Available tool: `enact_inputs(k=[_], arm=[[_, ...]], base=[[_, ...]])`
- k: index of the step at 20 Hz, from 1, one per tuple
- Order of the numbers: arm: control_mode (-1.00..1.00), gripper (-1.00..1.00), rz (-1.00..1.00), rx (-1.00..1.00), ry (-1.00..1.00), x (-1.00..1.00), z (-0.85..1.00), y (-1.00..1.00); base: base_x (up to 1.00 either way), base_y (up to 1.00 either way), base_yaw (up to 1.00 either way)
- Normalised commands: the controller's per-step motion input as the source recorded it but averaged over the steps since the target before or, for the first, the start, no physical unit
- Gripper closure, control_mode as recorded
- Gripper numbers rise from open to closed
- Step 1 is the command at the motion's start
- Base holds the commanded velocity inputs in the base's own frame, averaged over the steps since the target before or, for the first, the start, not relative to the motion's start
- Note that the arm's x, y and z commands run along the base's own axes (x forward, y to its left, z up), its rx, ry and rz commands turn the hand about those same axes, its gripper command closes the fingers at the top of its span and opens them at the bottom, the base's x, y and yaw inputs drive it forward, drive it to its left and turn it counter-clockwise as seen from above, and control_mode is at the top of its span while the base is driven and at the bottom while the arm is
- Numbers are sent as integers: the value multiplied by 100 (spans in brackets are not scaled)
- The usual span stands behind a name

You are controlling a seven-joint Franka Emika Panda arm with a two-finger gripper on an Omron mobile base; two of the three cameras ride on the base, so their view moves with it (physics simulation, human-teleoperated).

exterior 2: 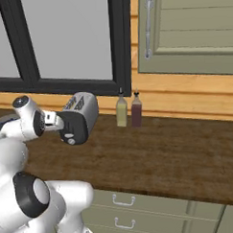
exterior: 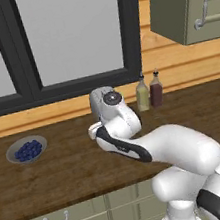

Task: Start the toaster. Once the lever pops up, take the bread to the plate on the dining counter.

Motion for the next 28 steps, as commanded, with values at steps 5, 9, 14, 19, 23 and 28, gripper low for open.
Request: enact_inputs(k=[5, 9, 14, 19, 23, 28], arm=[[-100, -100, 0, 26, -3, -50, 100, -29], [-100, -100, 0, 10, -4, -34, 100, -28], [-100, -100, -1, 0, -7, -23, 100, -17], [-100, -100, -8, -2, -5, -14, 94, -15], [-100, -100, -15, -14, -13, -21, 72, -13], [-100, -100, -13, -15, -11, -27, 54, -14]], base=[[0, 0, 0], [0, 0, 0], [0, 0, 0], [0, 0, 0], [0, 0, 0], [0, 0, 0]])
